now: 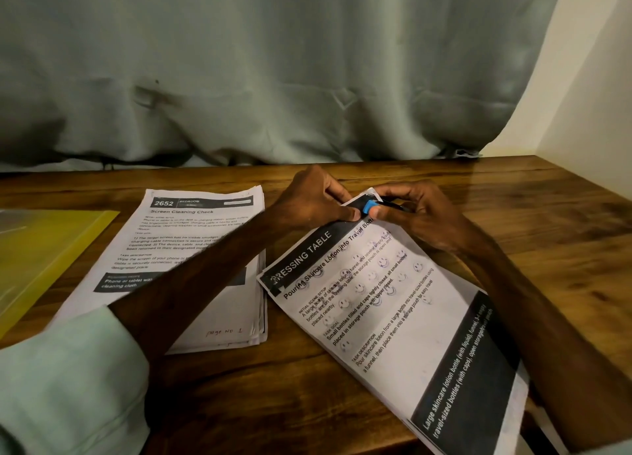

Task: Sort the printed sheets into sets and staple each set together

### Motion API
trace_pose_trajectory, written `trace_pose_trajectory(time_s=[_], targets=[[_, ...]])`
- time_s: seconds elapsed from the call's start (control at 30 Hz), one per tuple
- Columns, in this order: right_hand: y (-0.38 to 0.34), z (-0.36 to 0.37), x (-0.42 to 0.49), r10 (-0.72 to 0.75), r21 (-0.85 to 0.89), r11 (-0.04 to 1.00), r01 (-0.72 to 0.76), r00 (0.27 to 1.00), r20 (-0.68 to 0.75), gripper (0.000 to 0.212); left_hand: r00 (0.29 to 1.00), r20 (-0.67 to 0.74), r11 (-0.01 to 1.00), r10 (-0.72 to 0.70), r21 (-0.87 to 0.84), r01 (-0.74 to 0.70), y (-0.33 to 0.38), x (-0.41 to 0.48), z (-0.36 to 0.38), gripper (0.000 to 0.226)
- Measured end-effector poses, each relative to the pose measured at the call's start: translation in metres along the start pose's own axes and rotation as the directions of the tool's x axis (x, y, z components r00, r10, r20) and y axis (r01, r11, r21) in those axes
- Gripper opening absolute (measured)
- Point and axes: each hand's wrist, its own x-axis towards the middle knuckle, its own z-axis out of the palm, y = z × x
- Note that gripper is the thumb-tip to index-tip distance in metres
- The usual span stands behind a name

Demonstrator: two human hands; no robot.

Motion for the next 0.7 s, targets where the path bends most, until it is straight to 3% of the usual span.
trace_pose_trajectory(time_s=[0.7], targets=[[-0.0027, 0.0073, 0.001, 0.018, -0.076, 0.997, -0.023, 0.998, -0.06, 0.021, 0.998, -0.043, 0.998, -0.042, -0.047, 0.04, 0.0019, 0.0002, 0.0017, 0.02]])
